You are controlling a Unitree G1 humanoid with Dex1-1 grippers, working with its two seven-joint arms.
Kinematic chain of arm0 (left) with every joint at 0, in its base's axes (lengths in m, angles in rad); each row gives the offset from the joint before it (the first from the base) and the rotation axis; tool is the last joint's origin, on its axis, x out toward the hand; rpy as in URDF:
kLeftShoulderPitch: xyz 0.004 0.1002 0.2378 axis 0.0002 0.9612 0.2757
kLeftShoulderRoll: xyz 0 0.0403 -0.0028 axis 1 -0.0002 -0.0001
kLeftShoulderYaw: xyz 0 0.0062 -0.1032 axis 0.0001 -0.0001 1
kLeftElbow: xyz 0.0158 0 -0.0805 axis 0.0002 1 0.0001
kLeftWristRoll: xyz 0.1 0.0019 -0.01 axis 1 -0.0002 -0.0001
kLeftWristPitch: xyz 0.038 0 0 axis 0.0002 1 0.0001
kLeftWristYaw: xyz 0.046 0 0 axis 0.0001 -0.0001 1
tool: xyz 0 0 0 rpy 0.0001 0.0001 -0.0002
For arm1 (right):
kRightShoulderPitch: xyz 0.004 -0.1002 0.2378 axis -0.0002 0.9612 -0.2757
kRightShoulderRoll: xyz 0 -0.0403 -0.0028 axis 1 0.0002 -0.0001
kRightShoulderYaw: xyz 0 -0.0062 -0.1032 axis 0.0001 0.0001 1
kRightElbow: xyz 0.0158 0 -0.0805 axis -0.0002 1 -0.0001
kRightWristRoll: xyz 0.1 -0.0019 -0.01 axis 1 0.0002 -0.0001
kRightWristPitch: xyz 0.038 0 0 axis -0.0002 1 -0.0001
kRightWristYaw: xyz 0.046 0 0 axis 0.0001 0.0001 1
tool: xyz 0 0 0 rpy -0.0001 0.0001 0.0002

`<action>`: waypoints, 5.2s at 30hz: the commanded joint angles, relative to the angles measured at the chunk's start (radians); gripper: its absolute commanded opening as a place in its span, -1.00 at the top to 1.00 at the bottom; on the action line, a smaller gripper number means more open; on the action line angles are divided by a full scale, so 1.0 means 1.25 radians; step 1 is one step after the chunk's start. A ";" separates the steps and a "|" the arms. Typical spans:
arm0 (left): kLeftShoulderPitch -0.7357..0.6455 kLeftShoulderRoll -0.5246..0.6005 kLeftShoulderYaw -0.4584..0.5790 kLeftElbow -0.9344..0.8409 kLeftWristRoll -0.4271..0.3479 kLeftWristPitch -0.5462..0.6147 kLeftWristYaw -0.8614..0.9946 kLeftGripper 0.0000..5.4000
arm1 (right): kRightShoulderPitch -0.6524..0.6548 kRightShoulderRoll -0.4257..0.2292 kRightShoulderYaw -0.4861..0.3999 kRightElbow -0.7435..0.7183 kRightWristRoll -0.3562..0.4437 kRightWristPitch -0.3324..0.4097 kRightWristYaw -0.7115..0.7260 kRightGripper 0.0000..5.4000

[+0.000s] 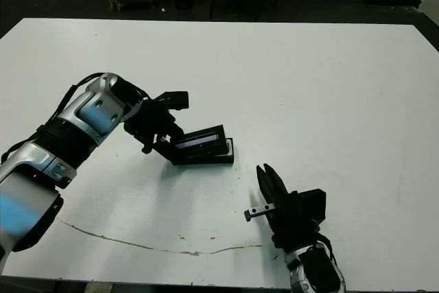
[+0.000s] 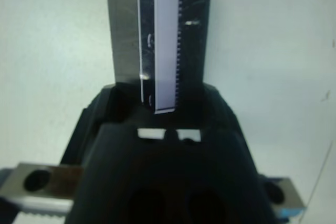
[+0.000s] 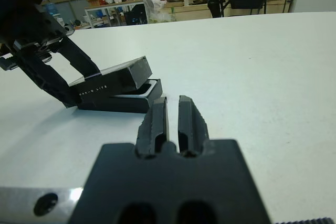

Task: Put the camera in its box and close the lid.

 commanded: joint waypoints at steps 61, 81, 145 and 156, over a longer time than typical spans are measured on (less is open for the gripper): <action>0.061 -0.162 -0.057 -0.008 0.090 -0.006 0.140 -0.37 | 0.050 0.012 0.014 -0.003 -0.011 -0.017 -0.026 1.00; 0.054 -0.145 -0.069 0.063 0.097 -0.196 0.149 -0.99 | 0.055 0.010 0.012 -0.018 -0.006 0.001 -0.029 1.00; 0.676 -0.285 0.736 -0.766 -0.616 -0.046 0.873 0.99 | 0.009 -0.020 -0.036 -0.082 0.111 0.015 0.000 1.00; 0.933 -0.340 0.637 -0.623 -0.405 -0.481 0.845 0.99 | -0.069 0.067 -0.056 0.001 0.035 0.022 -0.144 1.00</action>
